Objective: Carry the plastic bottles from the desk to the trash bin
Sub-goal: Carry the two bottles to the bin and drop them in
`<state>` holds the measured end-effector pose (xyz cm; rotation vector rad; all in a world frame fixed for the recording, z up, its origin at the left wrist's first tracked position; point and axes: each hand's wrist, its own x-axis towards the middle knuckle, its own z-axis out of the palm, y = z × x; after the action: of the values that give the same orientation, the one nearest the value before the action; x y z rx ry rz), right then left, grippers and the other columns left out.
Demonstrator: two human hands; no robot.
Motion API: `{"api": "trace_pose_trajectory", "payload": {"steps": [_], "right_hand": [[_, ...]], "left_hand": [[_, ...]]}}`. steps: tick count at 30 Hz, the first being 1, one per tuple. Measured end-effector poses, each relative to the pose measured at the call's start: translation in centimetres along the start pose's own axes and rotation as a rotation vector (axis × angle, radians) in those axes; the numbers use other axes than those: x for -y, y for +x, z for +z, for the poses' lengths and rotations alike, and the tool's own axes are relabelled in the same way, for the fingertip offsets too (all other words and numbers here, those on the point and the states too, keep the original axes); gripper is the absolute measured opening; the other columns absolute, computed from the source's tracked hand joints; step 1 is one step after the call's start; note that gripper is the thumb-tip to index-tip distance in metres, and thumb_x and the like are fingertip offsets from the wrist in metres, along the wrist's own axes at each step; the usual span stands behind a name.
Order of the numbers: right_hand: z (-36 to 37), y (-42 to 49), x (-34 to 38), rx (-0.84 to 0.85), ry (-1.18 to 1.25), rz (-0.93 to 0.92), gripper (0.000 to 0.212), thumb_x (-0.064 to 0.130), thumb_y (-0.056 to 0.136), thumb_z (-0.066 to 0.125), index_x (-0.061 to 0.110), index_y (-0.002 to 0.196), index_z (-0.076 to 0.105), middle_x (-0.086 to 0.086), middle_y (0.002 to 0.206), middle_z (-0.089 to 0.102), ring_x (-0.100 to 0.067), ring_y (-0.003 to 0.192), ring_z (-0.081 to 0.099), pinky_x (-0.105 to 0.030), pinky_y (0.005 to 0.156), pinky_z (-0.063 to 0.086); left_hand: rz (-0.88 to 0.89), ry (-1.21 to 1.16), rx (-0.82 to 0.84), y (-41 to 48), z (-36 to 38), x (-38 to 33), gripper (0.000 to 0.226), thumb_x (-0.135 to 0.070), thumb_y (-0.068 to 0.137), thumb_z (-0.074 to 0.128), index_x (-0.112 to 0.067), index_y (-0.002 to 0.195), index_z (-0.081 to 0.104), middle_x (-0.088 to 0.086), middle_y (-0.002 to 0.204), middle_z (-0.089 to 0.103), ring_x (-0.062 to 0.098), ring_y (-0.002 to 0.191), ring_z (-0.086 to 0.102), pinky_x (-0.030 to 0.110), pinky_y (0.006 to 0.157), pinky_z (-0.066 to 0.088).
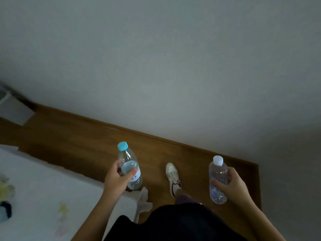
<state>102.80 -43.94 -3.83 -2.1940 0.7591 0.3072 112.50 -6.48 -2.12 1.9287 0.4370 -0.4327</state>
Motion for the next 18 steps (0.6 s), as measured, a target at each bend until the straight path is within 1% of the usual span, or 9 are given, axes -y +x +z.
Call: {"api": "trace_pose_trajectory", "payload": {"steps": [2,3,4,7,8,10,11,14,18], "right_hand": [[0.9,5.3,4.2,0.070,-0.044,-0.063,0.075,0.043,0.067,0.084,0.015,0.129,0.050,0.006,0.109,0.062,-0.012,0.092,0.061,-0.029,0.077,0.054],[1.4,7.8,6.6,0.118,-0.063,-0.093,0.071,0.039,0.070,0.084,0.015,0.129,0.051,0.005,0.110,0.062,-0.014,0.094,0.062,-0.031,0.080,0.054],[2.0,10.1,9.1,0.174,-0.078,-0.121,0.068,0.039,0.072,0.083,0.017,0.127,0.051,0.005,0.111,0.062,-0.016,0.097,0.063,-0.033,0.083,0.055],[5.1,16.1,17.2,0.348,-0.115,-0.249,0.061,0.044,0.073,0.081,0.022,0.121,0.052,0.003,0.111,0.065,-0.018,0.100,0.064,-0.039,0.086,0.056],[6.4,17.6,19.9,0.402,-0.126,-0.300,0.059,0.046,0.073,0.081,0.023,0.119,0.053,0.003,0.109,0.065,-0.018,0.099,0.065,-0.040,0.086,0.056],[9.2,19.3,25.4,0.515,-0.151,-0.410,0.057,0.046,0.073,0.081,0.023,0.117,0.054,0.005,0.108,0.066,-0.018,0.098,0.065,-0.039,0.086,0.056],[10.7,19.7,28.3,0.571,-0.167,-0.462,0.055,0.045,0.073,0.082,0.024,0.117,0.055,0.006,0.109,0.065,-0.016,0.098,0.064,-0.038,0.086,0.055],[15.4,20.5,36.1,0.709,-0.213,-0.595,0.055,0.044,0.074,0.082,0.025,0.117,0.055,0.008,0.112,0.065,-0.014,0.100,0.063,-0.037,0.088,0.054],[22.2,21.2,43.4,0.844,-0.260,-0.712,0.052,0.041,0.073,0.083,0.028,0.115,0.056,0.012,0.110,0.066,-0.010,0.100,0.064,-0.037,0.089,0.055]], "left_hand": [[-0.074,-0.041,-0.082,2.7,-1.9,-0.1,0.043,-0.039,0.074,0.084,-0.032,0.109,0.060,-0.005,0.106,0.068,0.013,0.097,0.067,0.039,0.080,0.060],[-0.113,-0.057,-0.133,3.6,-2.8,-0.2,0.049,-0.041,0.073,0.084,-0.028,0.114,0.060,-0.003,0.107,0.069,0.017,0.100,0.068,0.042,0.083,0.060],[-0.145,-0.069,-0.188,4.1,-3.7,-0.3,0.053,-0.045,0.072,0.083,-0.025,0.115,0.060,-0.001,0.107,0.069,0.020,0.100,0.069,0.043,0.083,0.059],[-0.240,-0.100,-0.399,4.2,-6.0,-0.3,0.063,-0.064,0.061,0.075,-0.025,0.107,0.059,0.000,0.103,0.069,0.020,0.095,0.068,0.042,0.084,0.057],[-0.278,-0.118,-0.470,3.9,-6.7,0.2,0.066,-0.065,0.062,0.075,-0.023,0.111,0.058,0.002,0.107,0.069,0.021,0.097,0.067,0.042,0.086,0.056],[-0.367,-0.183,-0.596,2.8,-7.9,1.3,0.071,-0.056,0.069,0.080,-0.016,0.122,0.056,0.008,0.117,0.068,0.025,0.104,0.066,0.043,0.091,0.054],[-0.409,-0.219,-0.655,2.0,-8.4,1.8,0.077,-0.057,0.066,0.080,-0.015,0.125,0.056,0.009,0.119,0.068,0.027,0.105,0.065,0.044,0.093,0.053],[-0.515,-0.326,-0.819,0.3,-9.7,3.4,0.098,-0.071,0.049,0.070,-0.014,0.127,0.055,0.009,0.117,0.066,0.029,0.107,0.065,0.046,0.093,0.053],[-0.641,-0.463,-0.986,0.5,-12.4,5.1,0.101,-0.066,0.044,0.073,-0.012,0.127,0.052,0.015,0.119,0.066,0.033,0.103,0.066,0.045,0.088,0.052]]}}
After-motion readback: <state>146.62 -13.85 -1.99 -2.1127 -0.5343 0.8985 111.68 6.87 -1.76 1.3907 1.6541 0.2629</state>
